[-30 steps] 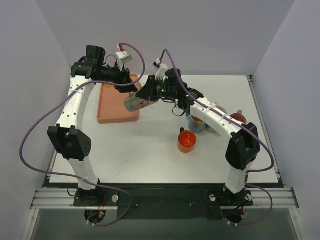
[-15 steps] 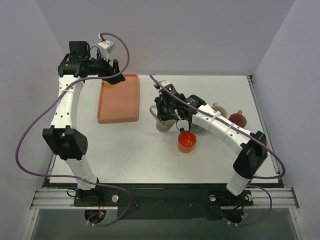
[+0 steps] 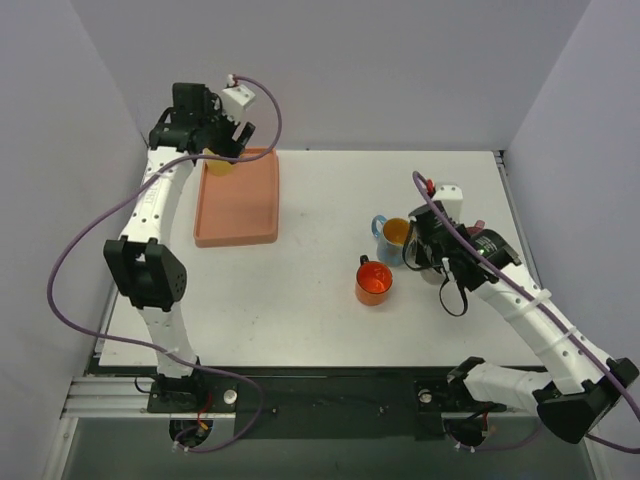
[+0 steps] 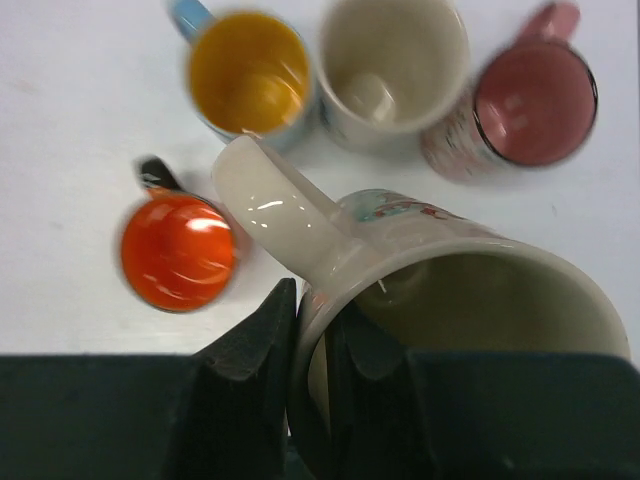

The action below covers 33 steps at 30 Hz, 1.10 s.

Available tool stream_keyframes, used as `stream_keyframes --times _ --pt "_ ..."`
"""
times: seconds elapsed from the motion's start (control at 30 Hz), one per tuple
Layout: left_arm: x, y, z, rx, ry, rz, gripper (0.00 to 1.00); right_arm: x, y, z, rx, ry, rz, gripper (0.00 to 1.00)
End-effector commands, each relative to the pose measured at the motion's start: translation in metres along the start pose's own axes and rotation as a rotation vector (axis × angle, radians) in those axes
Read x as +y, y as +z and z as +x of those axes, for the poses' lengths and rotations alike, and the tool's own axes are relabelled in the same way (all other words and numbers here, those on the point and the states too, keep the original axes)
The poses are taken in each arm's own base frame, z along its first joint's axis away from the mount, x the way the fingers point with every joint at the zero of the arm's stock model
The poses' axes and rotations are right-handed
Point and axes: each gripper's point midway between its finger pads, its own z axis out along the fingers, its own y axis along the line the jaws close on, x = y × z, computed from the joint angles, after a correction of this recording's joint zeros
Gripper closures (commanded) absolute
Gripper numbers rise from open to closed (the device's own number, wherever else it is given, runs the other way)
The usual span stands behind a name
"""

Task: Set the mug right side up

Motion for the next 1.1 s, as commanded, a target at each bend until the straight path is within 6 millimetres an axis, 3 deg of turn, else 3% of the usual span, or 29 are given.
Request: stream_keyframes --times 0.0,0.03,0.07,0.1,0.17,0.27,0.37,0.6,0.63,0.73,0.87,1.07 --pt "0.027 0.039 -0.012 0.03 0.256 -0.132 0.11 -0.033 0.028 0.045 0.042 0.026 0.154 1.0" --pt "0.032 0.038 -0.023 0.013 0.286 -0.149 0.11 -0.034 0.031 0.047 0.04 0.035 0.159 1.0" --pt "0.035 0.057 -0.012 0.047 0.341 -0.137 0.11 -0.035 0.038 0.054 0.049 0.029 0.17 1.0" --pt "0.041 0.055 -0.023 0.031 0.373 -0.151 0.11 -0.034 0.042 0.057 0.053 0.029 0.164 1.0" --pt "0.047 0.088 0.001 0.105 0.484 -0.135 0.11 -0.023 0.055 0.065 0.055 0.04 0.12 1.0" --pt "0.059 0.11 0.011 0.15 0.691 -0.133 0.11 -0.022 0.069 0.079 0.073 0.055 0.117 1.0" --pt "0.063 0.135 0.034 0.212 0.831 -0.111 0.11 -0.027 0.081 0.088 0.089 0.068 0.136 1.0" --pt "0.077 0.18 0.037 0.178 0.971 -0.208 0.14 -0.019 0.099 0.103 0.162 0.055 0.14 1.0" --pt "0.08 0.187 0.044 0.199 1.003 -0.217 0.15 -0.019 0.099 0.101 0.159 0.058 0.142 0.98" --pt "0.088 0.2 0.046 0.196 1.05 -0.264 0.18 -0.021 0.099 0.101 0.164 0.058 0.155 0.8" --pt "0.088 0.218 0.059 0.212 1.11 -0.276 0.18 -0.022 0.098 0.108 0.19 0.048 0.16 0.65" --pt "0.088 0.24 0.076 0.235 1.183 -0.287 0.19 -0.022 0.089 0.1 0.19 0.057 0.158 0.54"
